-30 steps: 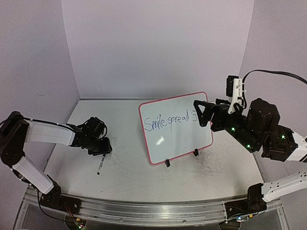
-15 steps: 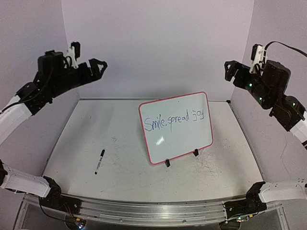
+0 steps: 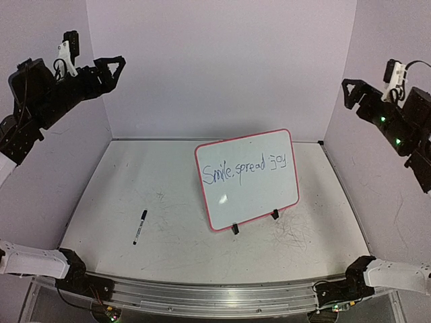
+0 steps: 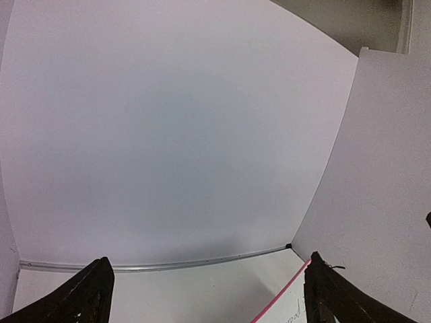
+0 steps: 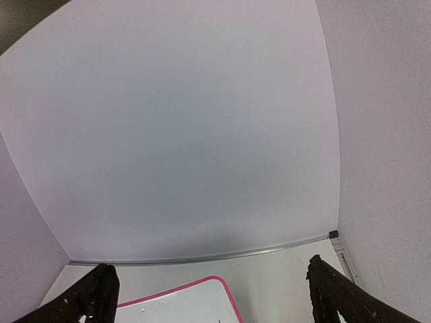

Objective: Write a sentence on the whiteboard
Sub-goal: Reset both arms

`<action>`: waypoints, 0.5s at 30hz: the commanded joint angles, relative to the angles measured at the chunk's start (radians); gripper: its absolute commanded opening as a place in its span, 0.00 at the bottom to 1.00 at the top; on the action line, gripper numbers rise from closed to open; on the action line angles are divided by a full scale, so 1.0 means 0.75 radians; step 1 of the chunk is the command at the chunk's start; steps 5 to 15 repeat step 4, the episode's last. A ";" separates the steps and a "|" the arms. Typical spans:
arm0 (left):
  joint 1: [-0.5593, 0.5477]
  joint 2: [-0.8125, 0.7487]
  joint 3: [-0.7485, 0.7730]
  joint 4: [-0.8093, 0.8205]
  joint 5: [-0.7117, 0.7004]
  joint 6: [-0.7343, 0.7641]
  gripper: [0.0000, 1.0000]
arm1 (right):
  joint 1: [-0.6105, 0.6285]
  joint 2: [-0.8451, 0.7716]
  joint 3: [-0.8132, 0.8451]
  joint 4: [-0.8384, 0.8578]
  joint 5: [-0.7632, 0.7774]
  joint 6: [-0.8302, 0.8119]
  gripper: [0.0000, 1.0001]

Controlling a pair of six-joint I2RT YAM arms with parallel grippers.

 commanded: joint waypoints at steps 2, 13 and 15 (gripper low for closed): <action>0.006 -0.043 -0.023 0.084 -0.030 0.047 0.99 | -0.001 -0.084 -0.019 0.071 0.023 -0.024 0.98; 0.006 -0.043 -0.030 0.089 -0.030 0.043 0.99 | -0.001 -0.073 -0.030 0.080 0.020 -0.028 0.98; 0.006 -0.043 -0.030 0.089 -0.030 0.043 0.99 | -0.001 -0.073 -0.030 0.080 0.020 -0.028 0.98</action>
